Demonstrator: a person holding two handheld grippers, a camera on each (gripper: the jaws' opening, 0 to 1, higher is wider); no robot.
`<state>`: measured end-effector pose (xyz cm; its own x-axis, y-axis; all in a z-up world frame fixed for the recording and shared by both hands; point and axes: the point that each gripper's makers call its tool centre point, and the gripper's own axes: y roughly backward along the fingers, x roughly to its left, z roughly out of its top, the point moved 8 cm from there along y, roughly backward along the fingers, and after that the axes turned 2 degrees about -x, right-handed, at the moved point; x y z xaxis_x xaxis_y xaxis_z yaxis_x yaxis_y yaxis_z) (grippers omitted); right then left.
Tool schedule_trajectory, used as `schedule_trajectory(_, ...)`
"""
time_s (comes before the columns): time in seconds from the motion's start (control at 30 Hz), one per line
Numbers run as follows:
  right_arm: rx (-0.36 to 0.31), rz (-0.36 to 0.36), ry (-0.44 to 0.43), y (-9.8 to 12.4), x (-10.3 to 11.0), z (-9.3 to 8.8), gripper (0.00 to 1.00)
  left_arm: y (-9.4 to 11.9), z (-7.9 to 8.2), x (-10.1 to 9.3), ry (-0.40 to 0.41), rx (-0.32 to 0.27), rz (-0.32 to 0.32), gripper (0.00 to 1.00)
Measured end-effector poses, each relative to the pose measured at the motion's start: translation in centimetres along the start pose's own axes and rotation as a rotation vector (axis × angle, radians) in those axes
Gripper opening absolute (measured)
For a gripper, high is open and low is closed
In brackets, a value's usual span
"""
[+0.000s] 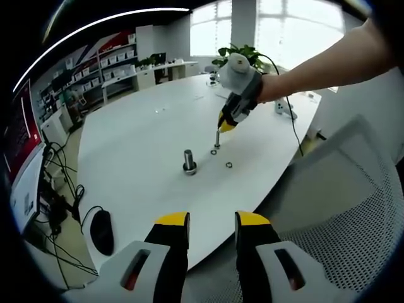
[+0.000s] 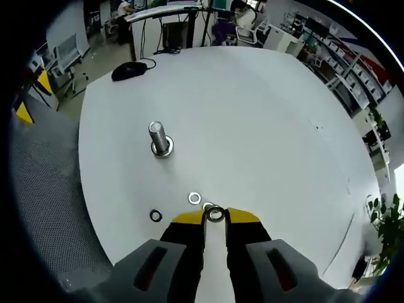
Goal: Place the washer onto the threaded stud by aligning its center hole with the stud, sliding it down to the base, and recovering from edge contact or off-axis alignment until the washer reaches the visible bottom stop.
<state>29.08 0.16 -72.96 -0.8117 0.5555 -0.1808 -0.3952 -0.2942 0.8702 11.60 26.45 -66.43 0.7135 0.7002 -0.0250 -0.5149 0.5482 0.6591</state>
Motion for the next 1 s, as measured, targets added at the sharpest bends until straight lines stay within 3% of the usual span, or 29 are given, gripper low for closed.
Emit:
schedule_trajectory(0.9,0.062,0.033,0.0,-1.5,-0.1,0.4,0.13,0.0,0.0,0.0,0.007,-0.002,-0.008,0.26)
schedule_trajectory(0.93,0.059,0.034,0.004,-1.6,-0.2,0.5,0.04,0.0,0.0,0.1,0.007,-0.002,-0.008,0.26)
schedule_trajectory(1.0,0.063,0.039,0.015,-1.8,-0.3,0.7,0.03,0.0,0.0,0.1,0.01,-0.002,-0.008,0.26)
